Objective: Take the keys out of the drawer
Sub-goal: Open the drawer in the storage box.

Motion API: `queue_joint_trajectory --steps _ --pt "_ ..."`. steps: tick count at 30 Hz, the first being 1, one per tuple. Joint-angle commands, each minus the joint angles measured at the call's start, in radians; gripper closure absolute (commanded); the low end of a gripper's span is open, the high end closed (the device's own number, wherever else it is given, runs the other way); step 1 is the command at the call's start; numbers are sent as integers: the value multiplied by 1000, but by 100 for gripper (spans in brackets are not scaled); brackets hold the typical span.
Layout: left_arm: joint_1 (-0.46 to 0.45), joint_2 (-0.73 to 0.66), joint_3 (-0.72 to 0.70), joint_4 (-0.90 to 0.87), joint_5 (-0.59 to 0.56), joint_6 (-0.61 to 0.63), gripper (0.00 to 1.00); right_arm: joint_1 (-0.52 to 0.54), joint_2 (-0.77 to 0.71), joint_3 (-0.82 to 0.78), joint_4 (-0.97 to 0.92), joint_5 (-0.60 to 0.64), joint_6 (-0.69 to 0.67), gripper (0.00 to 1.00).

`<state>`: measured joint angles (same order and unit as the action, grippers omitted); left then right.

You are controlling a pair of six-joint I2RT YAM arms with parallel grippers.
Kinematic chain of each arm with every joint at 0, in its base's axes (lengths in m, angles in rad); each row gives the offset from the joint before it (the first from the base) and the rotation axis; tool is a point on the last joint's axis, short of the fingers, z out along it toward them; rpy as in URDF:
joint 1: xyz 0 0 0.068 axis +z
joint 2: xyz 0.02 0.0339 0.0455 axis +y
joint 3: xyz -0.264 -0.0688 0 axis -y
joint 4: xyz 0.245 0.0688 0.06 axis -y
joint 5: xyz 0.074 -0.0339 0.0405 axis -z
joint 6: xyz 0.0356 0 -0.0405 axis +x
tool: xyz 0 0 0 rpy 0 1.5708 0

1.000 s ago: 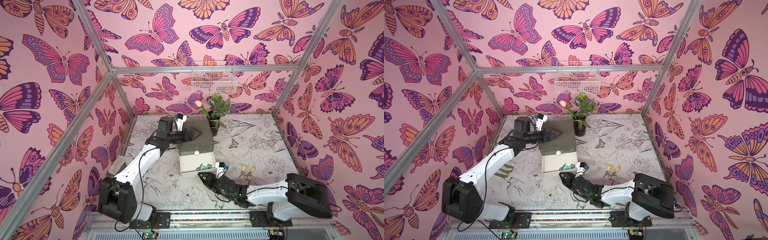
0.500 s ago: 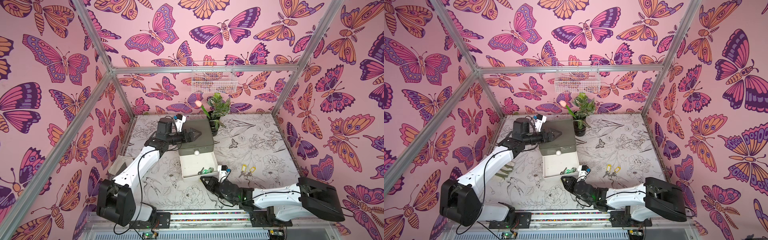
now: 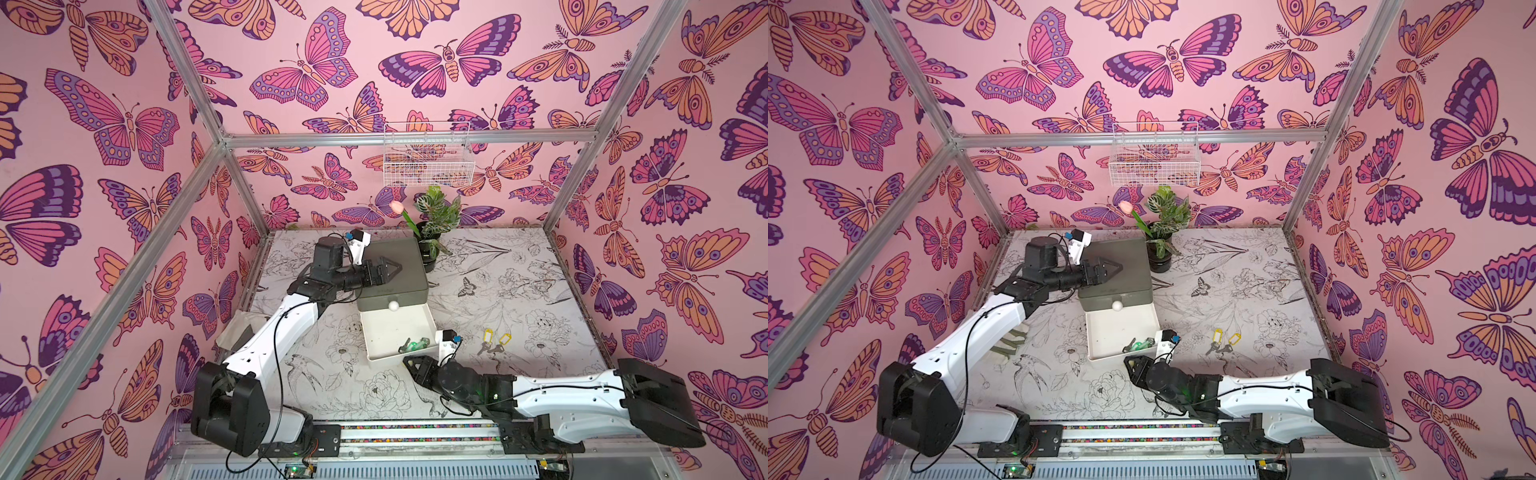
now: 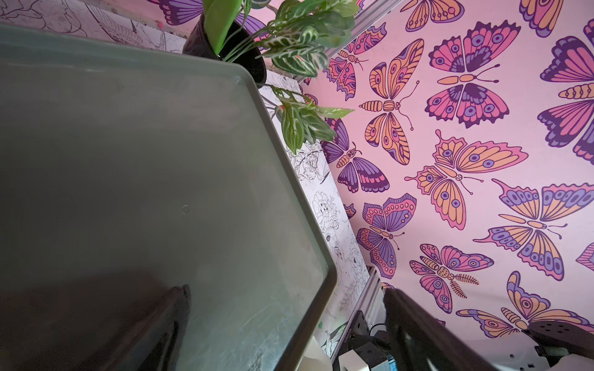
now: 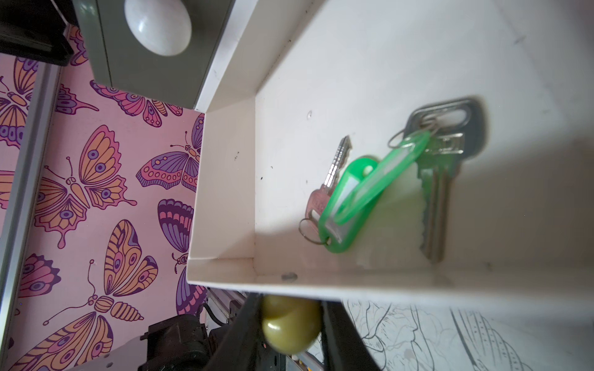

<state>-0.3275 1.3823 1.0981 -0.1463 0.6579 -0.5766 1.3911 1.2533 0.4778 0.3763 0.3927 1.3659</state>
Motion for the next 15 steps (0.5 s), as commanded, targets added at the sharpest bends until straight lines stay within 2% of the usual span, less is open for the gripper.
queue_joint_trajectory --steps 1,8,10,12,15 --pt "2 43 -73 -179 -34 -5 1 9 20 25 38 3 -24 72" --pt "2 57 -75 -180 -29 0 1 9 77 38 82 -10 -29 71" --pt "2 58 -73 -180 -27 1 0 9 89 38 94 -7 -29 67" --pt "2 57 -75 -180 -27 1 1 9 97 45 98 -11 -34 57" --pt "1 55 -79 -180 -27 4 0 9 103 50 98 -15 -39 55"
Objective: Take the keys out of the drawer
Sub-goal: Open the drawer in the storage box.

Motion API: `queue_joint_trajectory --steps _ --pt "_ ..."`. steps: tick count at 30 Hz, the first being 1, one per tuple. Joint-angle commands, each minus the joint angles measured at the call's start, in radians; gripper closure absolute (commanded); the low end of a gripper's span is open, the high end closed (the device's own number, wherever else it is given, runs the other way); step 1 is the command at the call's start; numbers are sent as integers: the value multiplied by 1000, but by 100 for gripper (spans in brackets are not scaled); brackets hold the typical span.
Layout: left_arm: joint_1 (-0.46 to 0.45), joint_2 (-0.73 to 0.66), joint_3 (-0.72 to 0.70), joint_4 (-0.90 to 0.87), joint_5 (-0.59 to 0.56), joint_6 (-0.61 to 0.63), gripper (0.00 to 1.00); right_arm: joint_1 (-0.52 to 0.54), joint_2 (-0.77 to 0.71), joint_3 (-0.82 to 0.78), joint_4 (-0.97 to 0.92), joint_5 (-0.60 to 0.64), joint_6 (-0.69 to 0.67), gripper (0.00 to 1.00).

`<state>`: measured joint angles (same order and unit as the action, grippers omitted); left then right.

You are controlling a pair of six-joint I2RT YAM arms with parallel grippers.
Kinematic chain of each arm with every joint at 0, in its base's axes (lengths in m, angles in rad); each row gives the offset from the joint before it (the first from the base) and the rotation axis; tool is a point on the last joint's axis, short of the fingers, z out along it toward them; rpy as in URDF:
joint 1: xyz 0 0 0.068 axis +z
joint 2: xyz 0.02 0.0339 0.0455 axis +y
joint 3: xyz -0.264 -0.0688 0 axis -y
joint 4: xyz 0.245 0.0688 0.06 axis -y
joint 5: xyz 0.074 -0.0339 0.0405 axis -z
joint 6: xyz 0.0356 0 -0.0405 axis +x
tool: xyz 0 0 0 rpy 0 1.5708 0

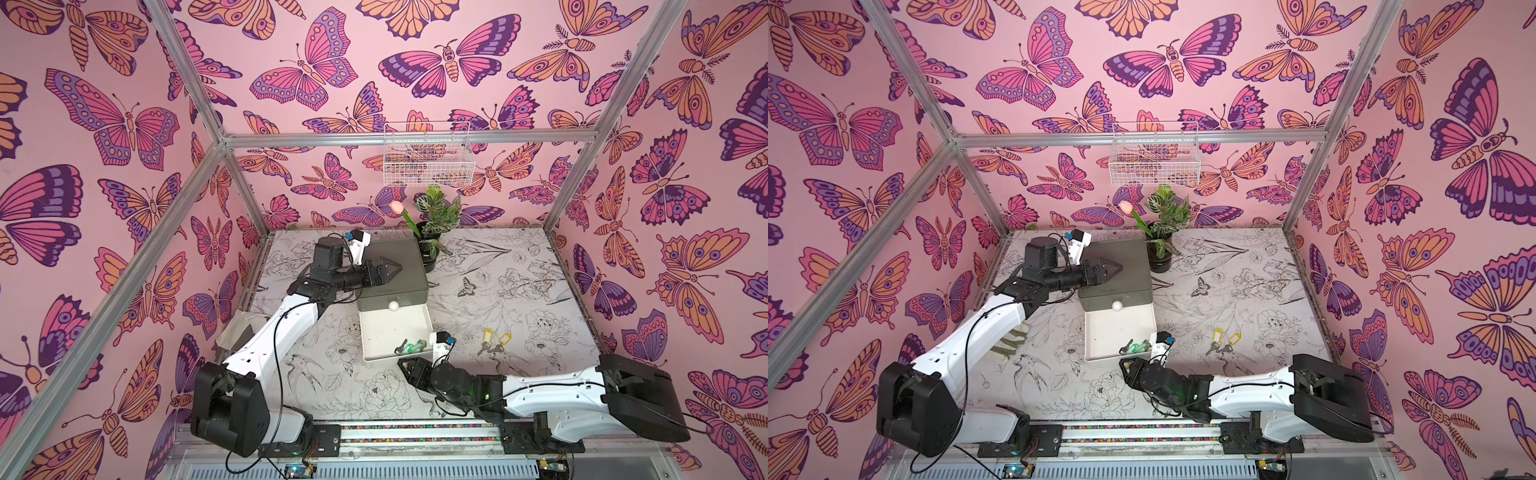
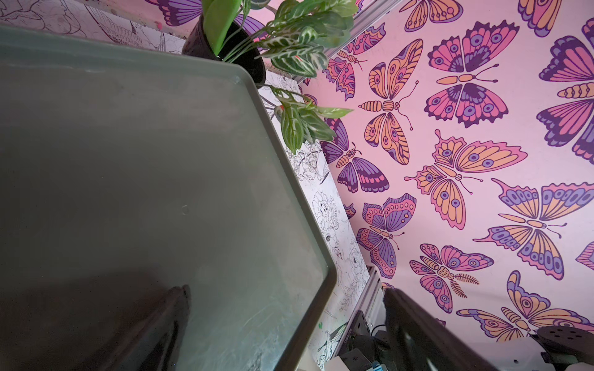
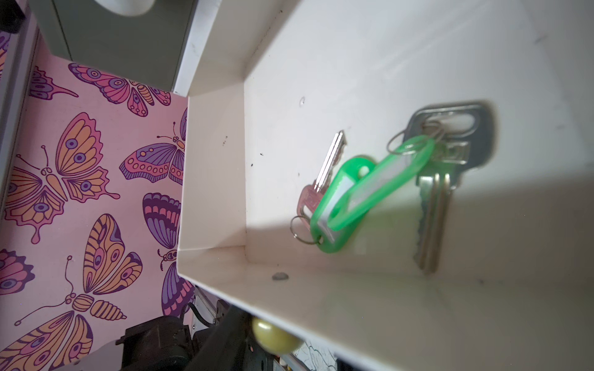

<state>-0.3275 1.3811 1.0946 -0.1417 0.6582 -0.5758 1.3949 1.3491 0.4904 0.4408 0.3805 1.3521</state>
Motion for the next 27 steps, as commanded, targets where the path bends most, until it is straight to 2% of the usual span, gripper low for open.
queue_joint_trajectory --steps 1,4,9,15,19,23,27 --pt "2 55 -77 -184 -26 3 0 6 7 36 32 -5 -25 55" --pt "2 53 -81 -185 -28 4 0 6 8 45 17 -18 -36 52" --pt "2 51 -97 -185 -31 9 1 6 -45 73 -94 -46 -78 42" --pt "3 40 -97 -184 -32 10 1 6 -234 189 -552 -58 -124 41" --pt "9 28 -93 -183 -31 9 1 6 -301 310 -832 -83 -159 41" --pt "13 -21 -94 -179 -50 5 0 -28 -250 482 -1056 -108 -248 40" --pt "28 -97 -106 -179 -85 -9 0 -109 -128 618 -1132 -193 -345 41"
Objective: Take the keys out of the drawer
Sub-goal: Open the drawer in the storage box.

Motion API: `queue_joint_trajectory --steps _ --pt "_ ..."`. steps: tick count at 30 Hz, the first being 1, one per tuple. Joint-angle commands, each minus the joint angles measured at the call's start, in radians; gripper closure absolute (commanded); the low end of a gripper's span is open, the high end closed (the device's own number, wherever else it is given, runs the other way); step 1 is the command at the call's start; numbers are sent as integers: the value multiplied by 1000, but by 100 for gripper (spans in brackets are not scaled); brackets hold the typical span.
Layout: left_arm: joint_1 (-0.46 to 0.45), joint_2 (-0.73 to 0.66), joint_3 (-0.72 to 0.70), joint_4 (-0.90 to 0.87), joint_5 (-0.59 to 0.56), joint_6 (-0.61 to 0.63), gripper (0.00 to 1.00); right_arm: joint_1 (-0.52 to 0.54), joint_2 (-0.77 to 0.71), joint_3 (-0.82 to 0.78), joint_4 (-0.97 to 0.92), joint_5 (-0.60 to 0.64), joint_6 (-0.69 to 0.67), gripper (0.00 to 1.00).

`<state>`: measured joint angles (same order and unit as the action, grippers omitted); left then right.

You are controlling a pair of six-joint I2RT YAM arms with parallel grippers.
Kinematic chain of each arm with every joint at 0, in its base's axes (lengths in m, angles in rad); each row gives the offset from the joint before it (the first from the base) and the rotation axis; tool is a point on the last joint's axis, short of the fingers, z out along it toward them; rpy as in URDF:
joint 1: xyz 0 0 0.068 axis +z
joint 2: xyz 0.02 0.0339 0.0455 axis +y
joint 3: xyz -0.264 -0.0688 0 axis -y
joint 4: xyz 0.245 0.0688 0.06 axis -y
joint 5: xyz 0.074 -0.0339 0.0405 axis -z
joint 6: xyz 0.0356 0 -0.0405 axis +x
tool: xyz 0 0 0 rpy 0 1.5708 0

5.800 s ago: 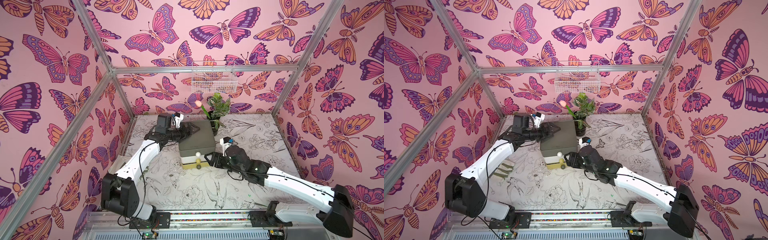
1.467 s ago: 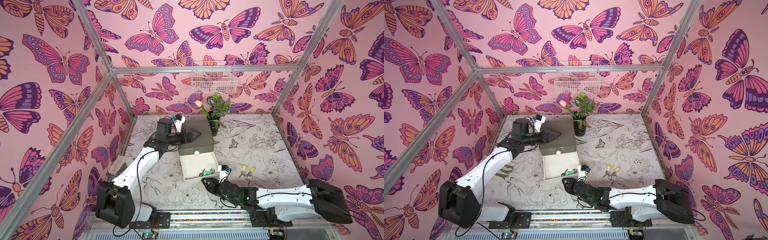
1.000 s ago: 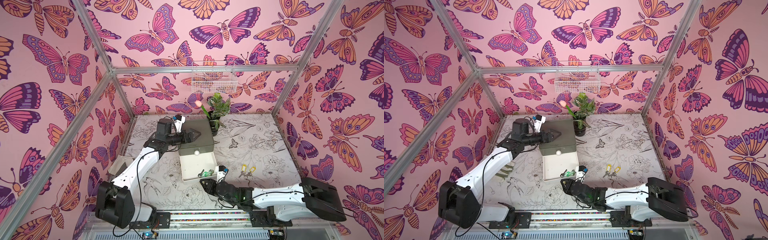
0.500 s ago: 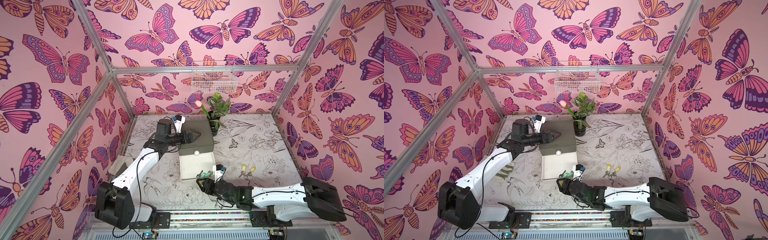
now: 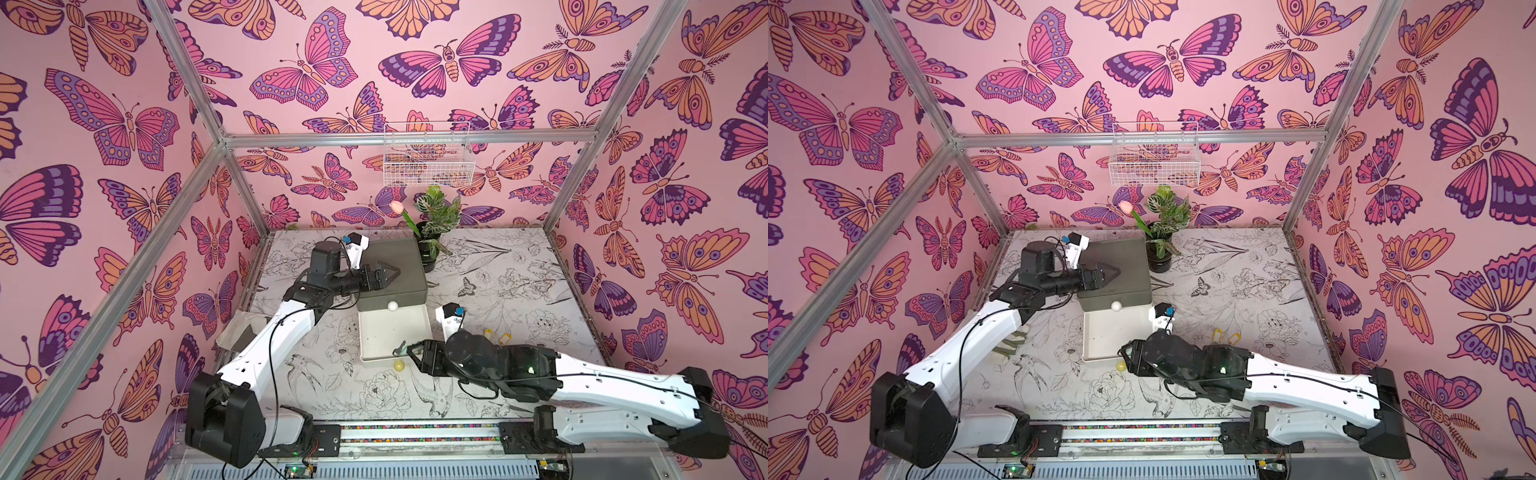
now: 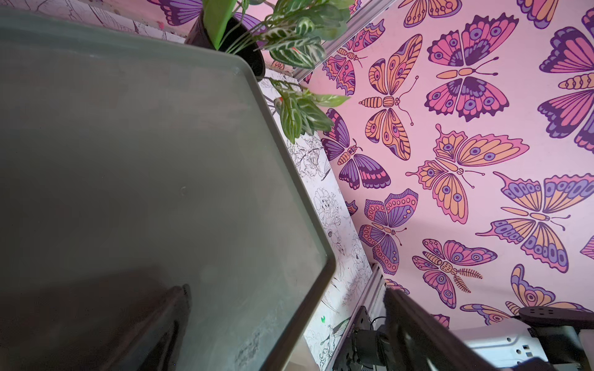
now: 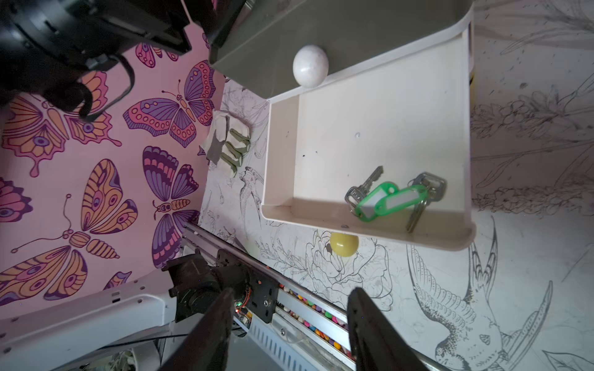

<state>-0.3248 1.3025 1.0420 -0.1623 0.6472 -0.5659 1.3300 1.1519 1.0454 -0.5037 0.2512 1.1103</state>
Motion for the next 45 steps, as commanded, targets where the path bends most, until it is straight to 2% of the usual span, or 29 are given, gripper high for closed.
queue_joint_trajectory --steps 1,6,10,13,16,20,26,32,37,45 --pt "30 -87 -66 -158 -98 -22 0 -67 101 87 -190 -95 -126 41" --pt "38 -278 -100 -246 -229 -16 0 -162 229 197 -231 -213 -219 41" --pt "36 -426 -177 -218 -334 -48 0 -229 335 308 -319 -284 -293 41" --pt "35 -442 -200 -146 -347 -46 0 -265 377 321 -312 -328 -326 41" --pt "38 -435 -192 -178 -361 -38 0 -284 411 327 -306 -390 -351 41" --pt "37 -493 -248 -217 -359 -56 1 -282 443 311 -323 -453 -373 41" --pt "36 -547 -308 -292 -348 -58 0 -281 469 347 -394 -454 -460 40" --pt "36 -569 -329 -332 -336 -79 0 -273 528 391 -391 -449 -482 40" --pt "36 -617 -339 -378 -347 -72 0 -248 574 437 -461 -424 -503 40" --pt "35 -613 -344 -387 -348 -66 0 -218 567 411 -509 -429 -480 40"
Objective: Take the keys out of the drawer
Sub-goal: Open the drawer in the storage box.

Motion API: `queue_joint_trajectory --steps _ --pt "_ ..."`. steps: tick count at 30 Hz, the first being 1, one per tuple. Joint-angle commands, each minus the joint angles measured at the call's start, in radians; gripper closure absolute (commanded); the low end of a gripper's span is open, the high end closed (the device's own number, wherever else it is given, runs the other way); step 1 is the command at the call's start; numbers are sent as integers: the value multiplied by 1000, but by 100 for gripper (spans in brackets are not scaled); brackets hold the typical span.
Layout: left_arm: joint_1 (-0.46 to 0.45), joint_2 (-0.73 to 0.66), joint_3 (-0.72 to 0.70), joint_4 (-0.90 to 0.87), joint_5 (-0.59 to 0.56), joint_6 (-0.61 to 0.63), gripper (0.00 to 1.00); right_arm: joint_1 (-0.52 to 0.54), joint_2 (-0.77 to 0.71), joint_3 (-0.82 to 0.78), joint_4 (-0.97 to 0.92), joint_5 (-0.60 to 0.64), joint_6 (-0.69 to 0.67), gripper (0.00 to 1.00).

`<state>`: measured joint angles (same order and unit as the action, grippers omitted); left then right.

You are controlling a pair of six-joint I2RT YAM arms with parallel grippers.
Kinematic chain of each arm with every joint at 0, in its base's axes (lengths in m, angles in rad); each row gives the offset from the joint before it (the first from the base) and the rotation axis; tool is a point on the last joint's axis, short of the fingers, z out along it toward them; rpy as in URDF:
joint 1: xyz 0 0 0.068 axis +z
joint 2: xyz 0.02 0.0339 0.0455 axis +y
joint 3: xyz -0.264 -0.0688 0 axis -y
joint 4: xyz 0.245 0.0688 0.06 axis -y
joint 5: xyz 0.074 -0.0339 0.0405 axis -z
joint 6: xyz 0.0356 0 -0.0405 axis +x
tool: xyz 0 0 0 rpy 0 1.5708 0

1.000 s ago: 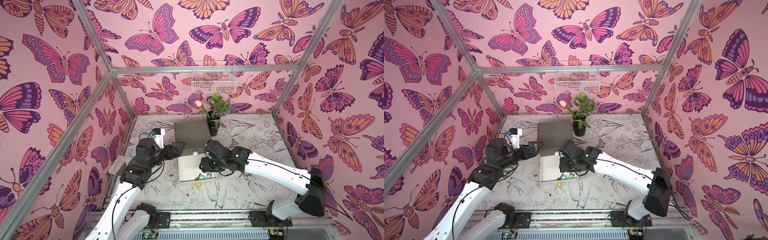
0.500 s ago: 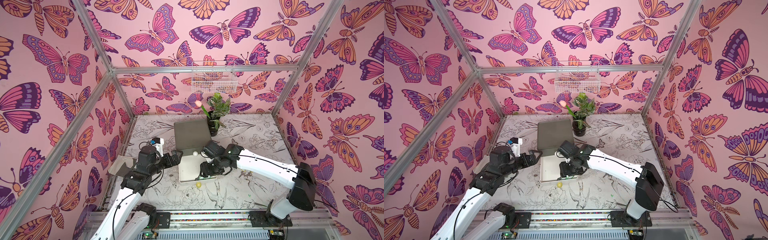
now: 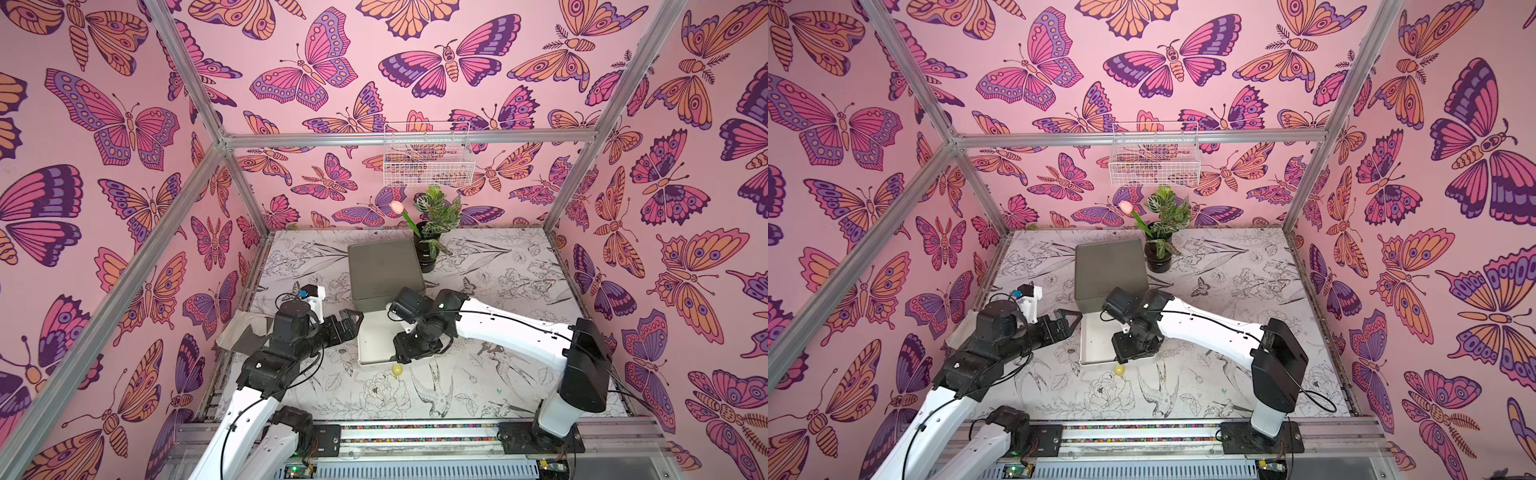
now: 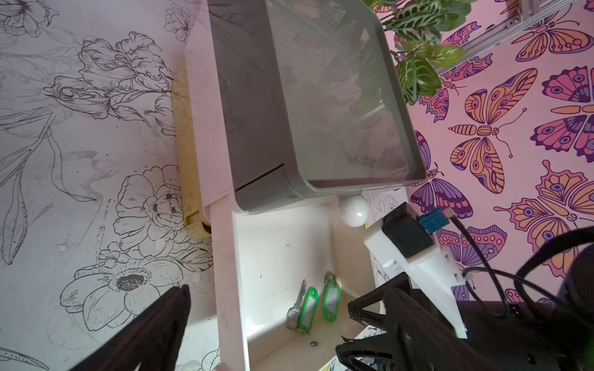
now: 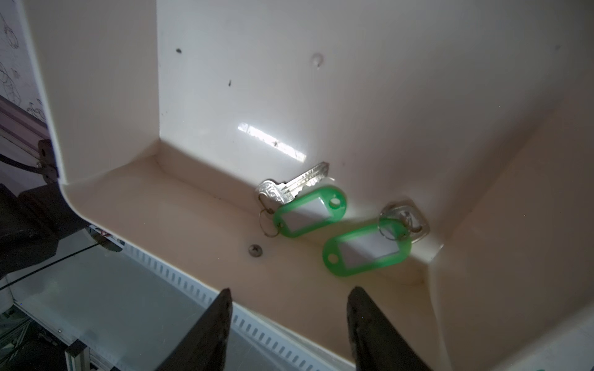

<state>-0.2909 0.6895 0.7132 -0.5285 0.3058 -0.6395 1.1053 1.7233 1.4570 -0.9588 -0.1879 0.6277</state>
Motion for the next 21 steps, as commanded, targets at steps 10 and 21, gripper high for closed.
queue_joint_trajectory --steps 10,21 --pt "3 20 -8 -26 6 30 1 10 37 46 -16 -39 -13 39" --pt "4 -23 -108 -36 125 -76 1 11 -21 -21 -18 -72 -59 39"
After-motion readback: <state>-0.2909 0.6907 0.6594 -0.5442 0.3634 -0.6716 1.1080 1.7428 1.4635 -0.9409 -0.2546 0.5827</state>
